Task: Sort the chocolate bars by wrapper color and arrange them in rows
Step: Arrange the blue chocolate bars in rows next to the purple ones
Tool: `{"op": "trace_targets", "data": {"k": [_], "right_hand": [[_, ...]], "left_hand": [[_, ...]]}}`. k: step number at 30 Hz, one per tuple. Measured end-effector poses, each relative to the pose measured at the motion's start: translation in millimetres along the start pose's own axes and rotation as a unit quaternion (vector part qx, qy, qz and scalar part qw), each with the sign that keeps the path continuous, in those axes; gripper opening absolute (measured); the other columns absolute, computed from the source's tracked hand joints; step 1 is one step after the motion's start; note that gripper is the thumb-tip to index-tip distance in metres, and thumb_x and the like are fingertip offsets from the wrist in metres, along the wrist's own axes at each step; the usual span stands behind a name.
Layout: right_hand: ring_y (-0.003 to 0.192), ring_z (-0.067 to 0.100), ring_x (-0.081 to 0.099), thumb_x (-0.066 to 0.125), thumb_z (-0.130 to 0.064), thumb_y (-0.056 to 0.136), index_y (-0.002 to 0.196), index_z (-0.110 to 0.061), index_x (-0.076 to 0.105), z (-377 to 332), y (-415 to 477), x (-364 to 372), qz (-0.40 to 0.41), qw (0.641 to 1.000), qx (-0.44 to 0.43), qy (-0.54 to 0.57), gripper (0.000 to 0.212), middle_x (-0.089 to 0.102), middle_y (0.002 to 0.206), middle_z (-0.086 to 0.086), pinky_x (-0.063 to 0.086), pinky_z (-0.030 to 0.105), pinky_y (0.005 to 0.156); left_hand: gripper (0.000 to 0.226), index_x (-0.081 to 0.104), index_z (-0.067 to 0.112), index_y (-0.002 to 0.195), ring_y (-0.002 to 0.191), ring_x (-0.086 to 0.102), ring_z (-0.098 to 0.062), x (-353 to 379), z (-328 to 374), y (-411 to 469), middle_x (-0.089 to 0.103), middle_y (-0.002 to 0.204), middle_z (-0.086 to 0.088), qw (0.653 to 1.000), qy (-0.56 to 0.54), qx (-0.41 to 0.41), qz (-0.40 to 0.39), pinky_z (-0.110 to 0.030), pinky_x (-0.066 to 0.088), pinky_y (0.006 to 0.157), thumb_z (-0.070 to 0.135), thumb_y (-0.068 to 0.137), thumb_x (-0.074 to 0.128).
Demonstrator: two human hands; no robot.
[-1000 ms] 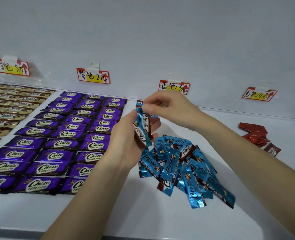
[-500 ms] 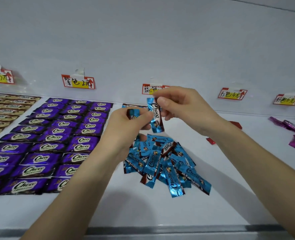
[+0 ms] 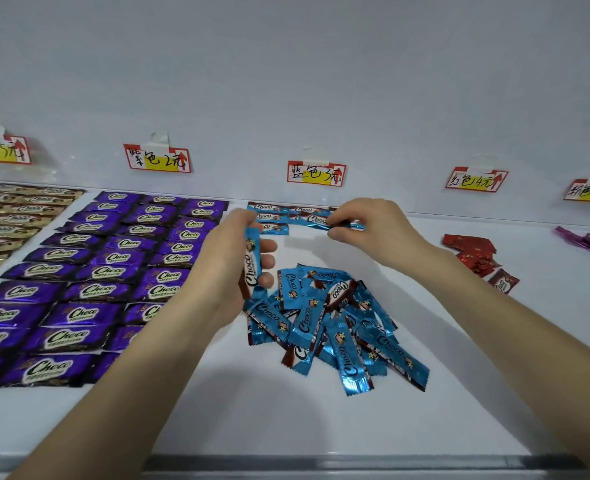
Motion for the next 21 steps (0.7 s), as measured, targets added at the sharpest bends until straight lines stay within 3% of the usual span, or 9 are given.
{"op": "trace_targets", "data": {"k": [4,7,12,17,21], "right_hand": [[0.101,0.019,0.055,0.061,-0.016,0.087,0.106,-0.01,0.068,23,10,20,-0.076,0.995,0.006,-0.071,0.021,0.065,0.109,0.005,0.037,0.023,0.081],[0.098,0.017,0.056,0.061,-0.022,0.087,0.102,-0.011,0.069,27,12,33,-0.121,0.988,-0.005,-0.1,0.02,0.066,0.106,0.003,0.039,0.024,0.08],[0.096,0.017,0.057,0.059,-0.018,0.089,0.103,-0.009,0.069,26,20,38,-0.121,0.988,-0.008,-0.099,0.02,0.066,0.105,0.005,0.041,0.026,0.082],[0.095,0.02,0.057,0.057,-0.016,0.09,0.103,-0.007,0.069,26,33,40,-0.12,0.986,-0.01,-0.111,0.02,0.066,0.105,0.008,0.04,0.026,0.081],[0.093,0.023,0.058,0.056,-0.013,0.09,0.1,-0.004,0.07,26,39,45,-0.114,0.987,-0.014,-0.115,0.02,0.067,0.102,0.009,0.04,0.027,0.079]], "left_hand": [[0.018,0.052,0.008,0.084,0.049,0.05,-0.012,-8,-3,2,0.057,0.071,-0.009,1.0,0.007,-0.003,0.007,-0.015,0.039,0.035,0.017,0.096,0.041],[0.012,0.055,0.007,0.093,0.057,0.058,-0.01,-9,0,6,0.062,0.079,-0.007,0.998,0.06,0.032,0.008,-0.017,0.049,0.041,0.015,0.097,0.046],[0.016,0.06,0.003,0.097,0.062,0.059,-0.012,-8,1,13,0.06,0.077,-0.007,0.999,0.013,0.041,0.014,-0.018,0.051,0.047,0.017,0.095,0.052],[0.023,0.064,0.007,0.085,0.069,0.064,-0.011,-4,2,14,0.065,0.082,-0.008,0.999,-0.016,0.043,0.019,-0.019,0.057,0.057,0.018,0.097,0.048],[0.024,0.067,0.013,0.083,0.06,0.068,-0.007,-4,7,12,0.071,0.063,0.001,0.997,0.012,0.073,0.023,-0.022,0.055,0.062,0.02,0.097,0.049]]}}
Point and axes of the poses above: each hand's wrist, its own y-axis towards the middle knuckle, its own x-axis out of the palm, z = x × y, the point moved 6 cm from there along y, towards the middle knuckle
